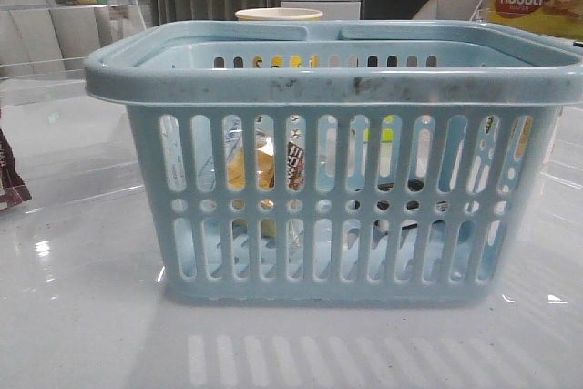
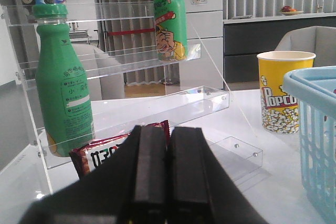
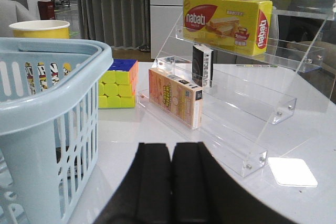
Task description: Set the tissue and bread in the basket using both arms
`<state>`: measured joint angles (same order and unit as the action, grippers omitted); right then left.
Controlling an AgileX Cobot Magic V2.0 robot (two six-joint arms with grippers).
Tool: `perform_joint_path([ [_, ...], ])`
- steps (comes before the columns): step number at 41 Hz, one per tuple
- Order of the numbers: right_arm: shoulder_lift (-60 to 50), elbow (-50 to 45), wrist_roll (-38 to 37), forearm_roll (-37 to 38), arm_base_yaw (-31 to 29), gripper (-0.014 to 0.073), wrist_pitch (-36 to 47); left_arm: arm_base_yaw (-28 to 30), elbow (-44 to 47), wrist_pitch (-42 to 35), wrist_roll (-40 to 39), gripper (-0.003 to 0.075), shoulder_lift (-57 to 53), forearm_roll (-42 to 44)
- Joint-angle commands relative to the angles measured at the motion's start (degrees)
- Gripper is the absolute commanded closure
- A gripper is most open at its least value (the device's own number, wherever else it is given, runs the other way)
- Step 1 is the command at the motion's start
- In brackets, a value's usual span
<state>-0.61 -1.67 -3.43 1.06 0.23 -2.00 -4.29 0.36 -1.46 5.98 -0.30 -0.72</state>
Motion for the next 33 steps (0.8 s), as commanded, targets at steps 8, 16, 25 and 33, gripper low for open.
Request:
perform_joint_path([
  [8, -1.1, 0.3, 5.6, -2.8, -0.3, 0.0554, 4.5, -0.4, 0.4, -4.9, -0.5, 0.0627, -0.9, -0.4],
  [16, -1.1, 0.3, 5.6, -3.0, -0.3, 0.0554, 4.5, -0.4, 0.4, -4.9, -0.5, 0.0627, -0.9, -0.4],
  [25, -1.1, 0.3, 5.6, -3.0, -0.3, 0.0554, 4.5, -0.4, 0.4, -4.9, -0.5, 0.0627, -0.9, -0.4],
  [33, -1.1, 0.3, 5.6, -3.0, -0.3, 0.0554, 4.5, -0.4, 0.4, -4.9, -0.5, 0.0627, -0.9, -0.4],
])
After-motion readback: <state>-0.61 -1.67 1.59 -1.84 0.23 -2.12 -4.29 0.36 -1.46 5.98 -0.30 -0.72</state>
